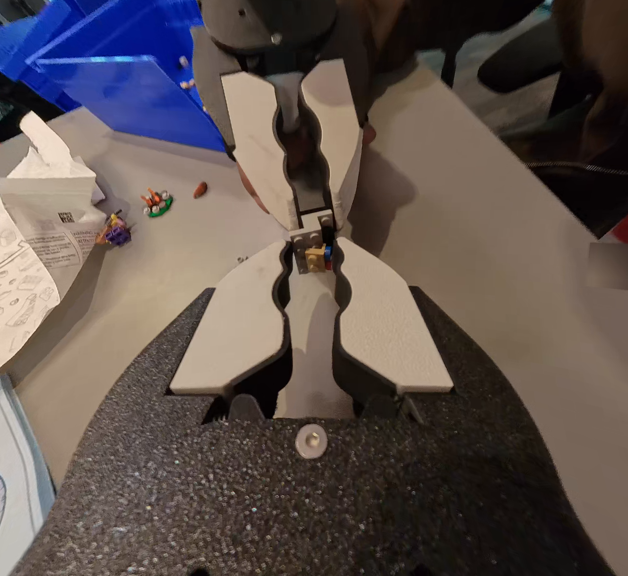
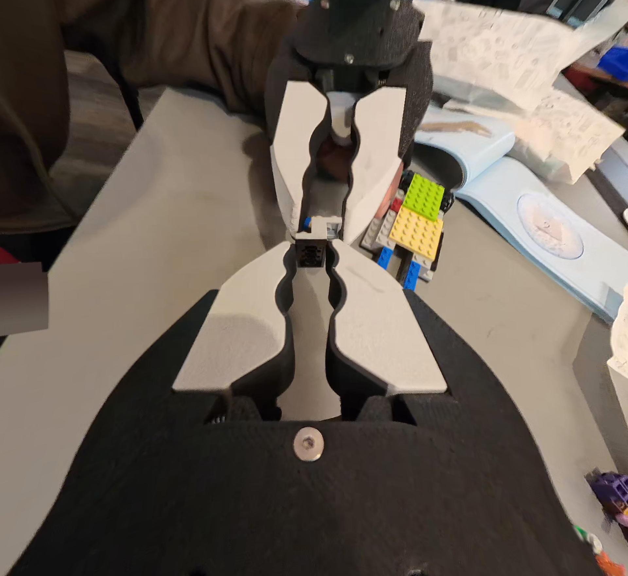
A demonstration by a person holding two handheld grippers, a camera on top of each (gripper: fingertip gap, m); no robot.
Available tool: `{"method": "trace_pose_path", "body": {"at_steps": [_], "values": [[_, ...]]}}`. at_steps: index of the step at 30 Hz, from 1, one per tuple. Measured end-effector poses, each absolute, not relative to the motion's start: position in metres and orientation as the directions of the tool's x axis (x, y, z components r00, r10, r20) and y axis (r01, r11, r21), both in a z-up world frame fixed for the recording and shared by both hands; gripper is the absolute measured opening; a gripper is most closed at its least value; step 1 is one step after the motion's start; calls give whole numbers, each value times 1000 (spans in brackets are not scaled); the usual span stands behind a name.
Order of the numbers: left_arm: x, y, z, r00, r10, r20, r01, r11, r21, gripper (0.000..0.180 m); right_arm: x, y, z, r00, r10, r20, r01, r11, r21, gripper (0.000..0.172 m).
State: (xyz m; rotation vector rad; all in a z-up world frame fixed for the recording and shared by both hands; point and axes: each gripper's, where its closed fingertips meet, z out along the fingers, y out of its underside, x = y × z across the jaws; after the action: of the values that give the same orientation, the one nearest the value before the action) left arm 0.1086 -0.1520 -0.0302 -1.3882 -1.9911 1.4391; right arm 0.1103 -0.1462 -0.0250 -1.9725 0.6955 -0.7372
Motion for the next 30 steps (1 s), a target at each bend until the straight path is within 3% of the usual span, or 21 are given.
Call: {"method": "trace_pose_path", "body": {"at_steps": [8,13,19,30], "values": [[112,-154,-65,-438,837,-328,698,87,-711,22,107,-150,-56,686,-694,218,-317,-555,-769,17],[112,-157,-53,-482,826,-292,630,94,-771,33,107,-150,-52,690,-693,210,-304,-541,-784,16],[105,-154,-46,-456,822,-342,627,23,-779,16,107,-148,-50,693,-672,261,-256,-568,-782,16],[114,-158,-36,-490,799,-348,615,34,-787,16,114,-153,-38,633,-701,328,-206,-561,-802,16]]}}
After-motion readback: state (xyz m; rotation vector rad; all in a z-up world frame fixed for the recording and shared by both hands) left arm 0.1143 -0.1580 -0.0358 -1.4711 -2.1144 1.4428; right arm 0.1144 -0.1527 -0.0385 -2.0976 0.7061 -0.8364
